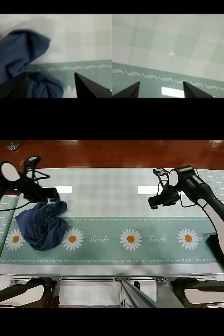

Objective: Fold the shirts.

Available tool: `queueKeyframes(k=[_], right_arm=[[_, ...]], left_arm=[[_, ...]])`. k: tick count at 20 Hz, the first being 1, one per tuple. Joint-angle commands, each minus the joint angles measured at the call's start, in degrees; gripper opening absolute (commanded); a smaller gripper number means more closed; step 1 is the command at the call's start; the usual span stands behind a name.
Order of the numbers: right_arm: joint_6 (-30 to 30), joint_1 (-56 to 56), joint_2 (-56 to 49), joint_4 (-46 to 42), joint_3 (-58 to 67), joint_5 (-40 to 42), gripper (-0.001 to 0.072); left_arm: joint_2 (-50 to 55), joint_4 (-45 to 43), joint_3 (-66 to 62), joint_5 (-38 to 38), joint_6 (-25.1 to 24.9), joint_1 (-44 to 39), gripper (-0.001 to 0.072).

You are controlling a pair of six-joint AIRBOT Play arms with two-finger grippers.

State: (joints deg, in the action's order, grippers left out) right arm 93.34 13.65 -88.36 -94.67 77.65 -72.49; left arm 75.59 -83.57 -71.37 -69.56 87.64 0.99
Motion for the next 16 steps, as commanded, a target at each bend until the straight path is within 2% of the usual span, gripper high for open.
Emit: queueKeyframes(k=[1, 4, 6, 10, 14, 15, 16], right_arm=[[-1.0, 0.0, 2.1, -3.2, -3.6, -2.3, 0.0623], [-0.2, 0.0, 5.9, 2.1, -12.2, 3.0, 0.0623], [0.5, 0.0, 7.5, 7.0, -16.8, 8.1, 0.0623], [0.5, 0.0, 7.5, 14.3, -18.3, 13.6, 0.0622], [0.2, 0.0, 7.7, 16.0, -18.3, 14.5, 0.0622], [0.0, 0.0, 8.2, 16.0, -18.2, 14.5, 0.0622], [-0.1, 0.0, 9.1, 15.8, -18.1, 14.6, 0.0622]], left_arm=[[-6.3, -3.4, 7.8, -3.2, -0.3, 7.9, 0.0705], [-18.1, -3.3, 23.9, 6.1, 2.8, 14.0, 0.0705], [-21.7, -0.6, 32.5, 11.5, 3.3, 15.0, 0.0705], [-17.6, 10.4, 38.7, 17.9, 3.1, 14.9, 0.0705], [-11.7, 17.7, 38.7, 17.1, 0.3, 14.9, 0.0698], [-10.8, 18.0, 38.3, 16.1, 0.2, 14.9, 0.0541], [-10.5, 18.1, 37.3, 14.3, -2.1, 15.0, 0.0096]])
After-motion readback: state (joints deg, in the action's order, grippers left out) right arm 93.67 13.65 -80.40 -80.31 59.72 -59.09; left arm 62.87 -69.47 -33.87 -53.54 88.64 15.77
